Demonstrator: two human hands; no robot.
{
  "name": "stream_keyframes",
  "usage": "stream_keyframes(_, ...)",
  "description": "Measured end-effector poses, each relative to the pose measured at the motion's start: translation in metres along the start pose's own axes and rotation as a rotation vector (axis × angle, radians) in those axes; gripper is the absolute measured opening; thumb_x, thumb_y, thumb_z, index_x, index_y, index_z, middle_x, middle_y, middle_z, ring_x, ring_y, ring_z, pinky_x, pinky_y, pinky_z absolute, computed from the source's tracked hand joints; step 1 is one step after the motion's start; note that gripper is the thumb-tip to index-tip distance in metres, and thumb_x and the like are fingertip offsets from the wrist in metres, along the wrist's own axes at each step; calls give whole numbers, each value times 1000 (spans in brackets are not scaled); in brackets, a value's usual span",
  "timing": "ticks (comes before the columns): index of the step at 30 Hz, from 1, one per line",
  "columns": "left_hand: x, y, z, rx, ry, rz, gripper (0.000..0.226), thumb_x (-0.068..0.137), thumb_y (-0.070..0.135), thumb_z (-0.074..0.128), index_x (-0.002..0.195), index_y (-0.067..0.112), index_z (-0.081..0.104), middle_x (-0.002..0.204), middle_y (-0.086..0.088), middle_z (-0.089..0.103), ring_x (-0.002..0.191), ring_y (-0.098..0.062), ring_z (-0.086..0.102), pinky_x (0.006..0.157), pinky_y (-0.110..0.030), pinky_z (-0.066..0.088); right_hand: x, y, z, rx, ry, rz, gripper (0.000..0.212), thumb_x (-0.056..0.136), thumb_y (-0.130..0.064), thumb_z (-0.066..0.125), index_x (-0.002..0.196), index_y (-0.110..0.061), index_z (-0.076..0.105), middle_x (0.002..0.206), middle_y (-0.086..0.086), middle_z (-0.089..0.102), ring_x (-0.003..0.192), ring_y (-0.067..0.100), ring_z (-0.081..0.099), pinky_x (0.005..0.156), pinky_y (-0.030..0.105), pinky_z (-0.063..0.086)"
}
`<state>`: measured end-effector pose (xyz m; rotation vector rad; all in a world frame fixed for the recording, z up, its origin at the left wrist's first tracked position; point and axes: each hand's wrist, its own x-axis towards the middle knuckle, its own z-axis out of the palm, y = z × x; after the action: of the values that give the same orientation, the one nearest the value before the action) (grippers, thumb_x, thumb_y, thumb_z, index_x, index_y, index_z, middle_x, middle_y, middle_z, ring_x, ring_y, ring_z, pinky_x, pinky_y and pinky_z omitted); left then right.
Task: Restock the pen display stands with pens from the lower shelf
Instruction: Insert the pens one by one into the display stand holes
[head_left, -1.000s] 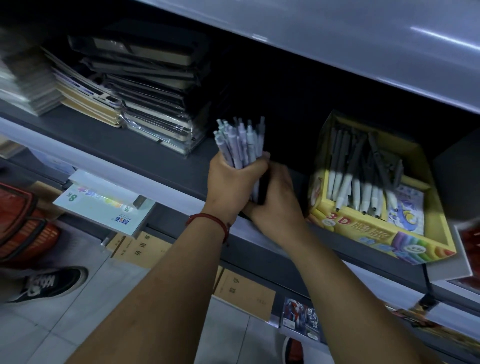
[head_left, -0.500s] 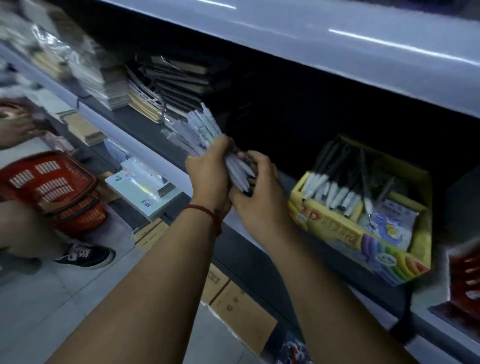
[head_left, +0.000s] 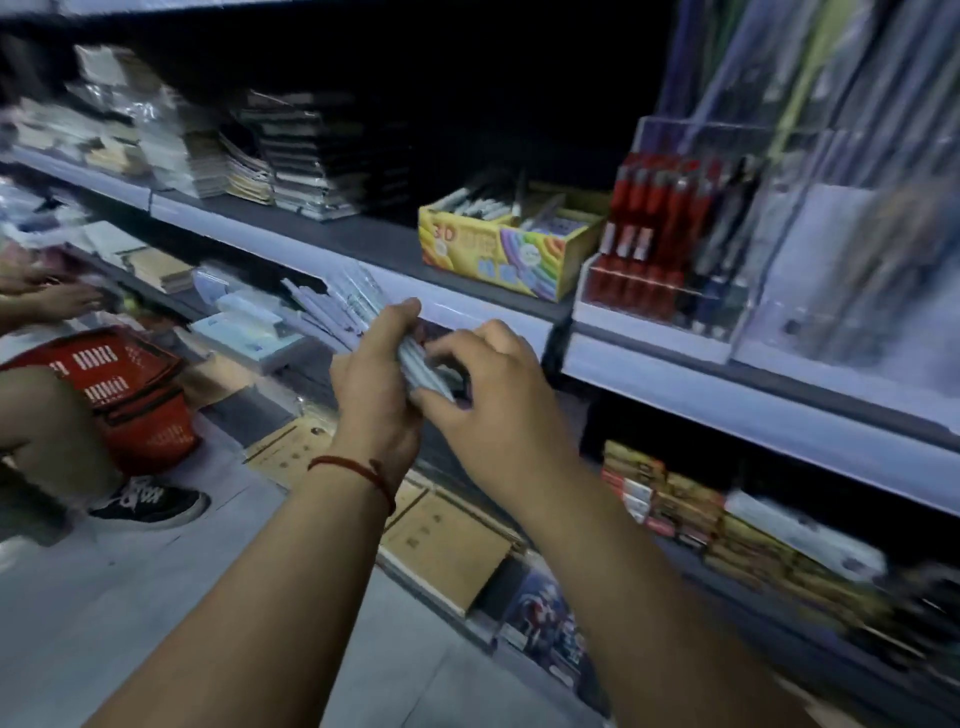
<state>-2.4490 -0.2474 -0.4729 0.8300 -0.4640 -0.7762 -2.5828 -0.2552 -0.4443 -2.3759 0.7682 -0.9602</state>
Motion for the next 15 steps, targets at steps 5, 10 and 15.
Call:
stream_keyframes(5, -95, -45, 48, 40, -96, -117, 60, 70, 39, 91, 104, 13, 50, 81, -6, 49, 68, -22, 56, 62, -33, 51, -91, 2, -71, -15, 26, 185, 11, 90, -23, 72, 94, -18, 63, 99, 0, 55, 86, 19, 57, 78, 40, 53)
stream_keyframes(10, -147, -59, 101, 7, -230, -148, 56, 74, 40, 92, 110, 4, 68, 90, -20, 62, 88, -38, 67, 79, -54, 61, -132, 8, -144, 31, 34, 287, 10, 92, -23, 71, 85, -18, 69, 79, 1, 66, 73, 19, 63, 69, 37, 55)
stream_keyframes(15, -169, -57, 141, -17, -381, -232, 33, 80, 38, 85, 81, 11, 66, 70, -8, 59, 69, -27, 66, 75, -46, 60, -152, 18, -180, 106, 134, 352, 9, 90, -21, 76, 83, -15, 73, 75, -2, 68, 64, 11, 60, 61, 24, 49)
